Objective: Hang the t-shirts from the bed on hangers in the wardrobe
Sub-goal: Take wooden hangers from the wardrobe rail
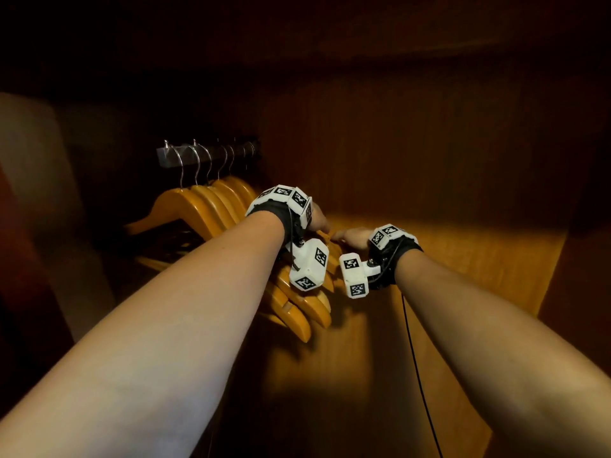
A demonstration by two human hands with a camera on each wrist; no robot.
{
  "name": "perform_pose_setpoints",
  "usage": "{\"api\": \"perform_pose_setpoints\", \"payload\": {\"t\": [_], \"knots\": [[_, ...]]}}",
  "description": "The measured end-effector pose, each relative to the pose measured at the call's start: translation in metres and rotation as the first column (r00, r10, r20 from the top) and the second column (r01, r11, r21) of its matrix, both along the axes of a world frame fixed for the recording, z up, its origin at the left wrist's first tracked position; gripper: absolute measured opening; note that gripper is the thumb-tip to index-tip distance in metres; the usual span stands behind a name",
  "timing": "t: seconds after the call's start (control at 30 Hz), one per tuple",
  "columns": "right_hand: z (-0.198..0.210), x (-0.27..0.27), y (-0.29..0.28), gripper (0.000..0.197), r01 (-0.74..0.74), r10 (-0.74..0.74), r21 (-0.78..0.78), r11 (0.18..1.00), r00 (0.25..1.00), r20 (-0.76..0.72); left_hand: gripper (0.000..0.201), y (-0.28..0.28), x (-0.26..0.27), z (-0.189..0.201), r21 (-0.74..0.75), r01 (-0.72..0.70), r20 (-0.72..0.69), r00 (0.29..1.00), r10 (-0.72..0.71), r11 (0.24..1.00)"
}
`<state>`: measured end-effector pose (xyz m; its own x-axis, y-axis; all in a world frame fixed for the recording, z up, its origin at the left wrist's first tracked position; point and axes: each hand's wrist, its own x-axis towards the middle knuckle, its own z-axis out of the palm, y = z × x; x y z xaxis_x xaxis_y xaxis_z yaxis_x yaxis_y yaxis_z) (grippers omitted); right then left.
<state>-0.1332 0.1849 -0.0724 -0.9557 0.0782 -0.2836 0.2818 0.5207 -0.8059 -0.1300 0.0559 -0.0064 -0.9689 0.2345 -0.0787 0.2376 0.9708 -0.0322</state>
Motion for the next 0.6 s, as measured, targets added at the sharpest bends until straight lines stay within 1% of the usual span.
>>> {"api": "perform_pose_setpoints", "payload": {"t": [0.07, 0.17, 0.27, 0.33, 0.37, 0.4, 0.43, 0.47, 0.5, 0.53, 0.6], "knots": [[-0.002, -0.008, 0.002, 0.026, -0.044, 0.044, -0.008, 0.999, 0.999, -0.015, 0.051, -0.001, -0.001, -0.002, -0.049, -0.027, 0.006, 1.0, 0.027, 0.998], [0.0, -0.008, 0.002, 0.024, -0.053, 0.052, -0.024, 0.998, 0.998, -0.038, 0.053, -0.002, 0.003, -0.001, -0.016, -0.063, 0.011, 0.998, 0.063, 0.998], [0.003, 0.0, -0.002, 0.028, -0.061, 0.06, 0.04, 0.997, 0.998, 0.012, 0.055, -0.008, 0.003, 0.0, -0.001, -0.075, 0.053, 0.996, 0.075, 0.997], [0.005, 0.005, -0.006, 0.024, -0.063, 0.059, 0.071, 0.995, 0.997, 0.058, 0.053, -0.008, -0.001, -0.002, 0.033, -0.086, 0.073, 0.994, 0.084, 0.996], [0.007, 0.007, -0.007, 0.021, -0.061, 0.055, 0.107, 0.992, 0.997, 0.055, 0.054, -0.008, -0.001, -0.002, 0.034, -0.094, 0.069, 0.993, 0.091, 0.995], [0.008, 0.006, -0.007, 0.024, -0.053, 0.049, 0.141, 0.989, 0.998, 0.027, 0.055, -0.008, 0.002, -0.001, 0.018, -0.104, 0.064, 0.993, 0.102, 0.994], [0.011, 0.006, -0.01, 0.035, -0.031, 0.037, 0.18, 0.983, 0.999, -0.032, 0.055, -0.007, 0.006, 0.001, 0.006, -0.101, 0.06, 0.993, 0.1, 0.995], [0.012, 0.002, -0.012, 0.051, -0.009, 0.027, 0.21, 0.978, 0.996, -0.084, 0.053, -0.007, 0.008, 0.001, 0.004, -0.096, 0.059, 0.994, 0.096, 0.995], [0.014, -0.001, -0.016, 0.059, -0.018, 0.044, 0.232, 0.973, 0.993, -0.109, 0.052, -0.007, 0.009, 0.003, 0.009, -0.09, 0.065, 0.994, 0.089, 0.996], [0.015, -0.005, -0.019, 0.058, -0.044, 0.076, 0.249, 0.967, 0.99, -0.121, 0.05, -0.008, 0.011, 0.005, 0.029, -0.086, 0.07, 0.994, 0.084, 0.996], [0.016, -0.008, -0.025, 0.043, -0.069, 0.123, 0.292, 0.954, 0.978, -0.169, 0.049, -0.013, 0.014, 0.004, 0.035, -0.099, 0.088, 0.992, 0.096, 0.994]]}}
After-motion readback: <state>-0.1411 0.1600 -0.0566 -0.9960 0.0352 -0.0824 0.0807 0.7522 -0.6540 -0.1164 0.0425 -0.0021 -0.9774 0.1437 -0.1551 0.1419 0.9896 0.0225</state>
